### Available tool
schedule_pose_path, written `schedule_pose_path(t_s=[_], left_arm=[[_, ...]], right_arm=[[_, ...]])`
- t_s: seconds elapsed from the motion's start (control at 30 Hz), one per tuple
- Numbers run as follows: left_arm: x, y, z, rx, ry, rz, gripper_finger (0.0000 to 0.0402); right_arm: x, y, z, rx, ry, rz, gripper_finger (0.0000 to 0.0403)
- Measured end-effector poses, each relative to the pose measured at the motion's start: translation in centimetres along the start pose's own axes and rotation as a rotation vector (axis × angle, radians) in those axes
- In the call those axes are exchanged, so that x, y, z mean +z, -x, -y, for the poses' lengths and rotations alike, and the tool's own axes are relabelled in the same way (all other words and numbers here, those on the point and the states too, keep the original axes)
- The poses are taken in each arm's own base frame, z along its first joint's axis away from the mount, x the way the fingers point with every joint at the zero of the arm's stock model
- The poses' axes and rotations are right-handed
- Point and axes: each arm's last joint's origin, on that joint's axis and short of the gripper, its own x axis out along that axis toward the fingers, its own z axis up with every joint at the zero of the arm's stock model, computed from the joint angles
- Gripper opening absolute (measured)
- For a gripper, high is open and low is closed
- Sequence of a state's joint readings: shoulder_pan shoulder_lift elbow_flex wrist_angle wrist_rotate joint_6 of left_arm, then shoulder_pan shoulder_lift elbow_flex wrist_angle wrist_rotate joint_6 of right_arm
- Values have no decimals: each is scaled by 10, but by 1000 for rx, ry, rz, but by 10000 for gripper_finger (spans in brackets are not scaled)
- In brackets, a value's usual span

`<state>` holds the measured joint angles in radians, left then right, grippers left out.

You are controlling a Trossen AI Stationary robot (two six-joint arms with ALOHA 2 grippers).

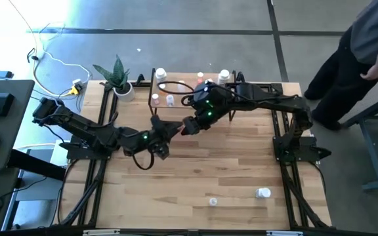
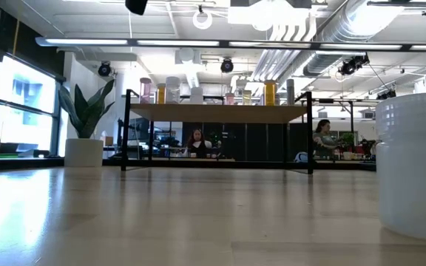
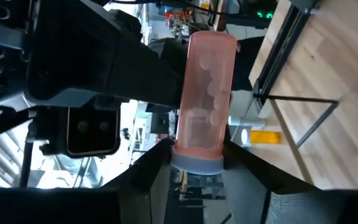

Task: Pick and place medicine bottles onto shelf by color
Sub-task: Put the pink transparent pill bottle on the shelf

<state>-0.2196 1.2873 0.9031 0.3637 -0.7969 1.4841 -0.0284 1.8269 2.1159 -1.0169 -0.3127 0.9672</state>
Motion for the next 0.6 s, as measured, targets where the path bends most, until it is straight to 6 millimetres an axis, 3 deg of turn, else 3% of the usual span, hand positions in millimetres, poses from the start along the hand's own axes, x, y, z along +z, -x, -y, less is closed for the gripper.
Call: schedule_pose_path(t_s=[0.3, 0.6], left_arm=[[-2, -3, 0, 0, -76, 28, 120], [-2, -3, 0, 0, -107, 29, 120]], right_arm=[[5, -3, 2, 20, -18, -22, 185], [6, -2, 4, 17, -33, -26, 125]])
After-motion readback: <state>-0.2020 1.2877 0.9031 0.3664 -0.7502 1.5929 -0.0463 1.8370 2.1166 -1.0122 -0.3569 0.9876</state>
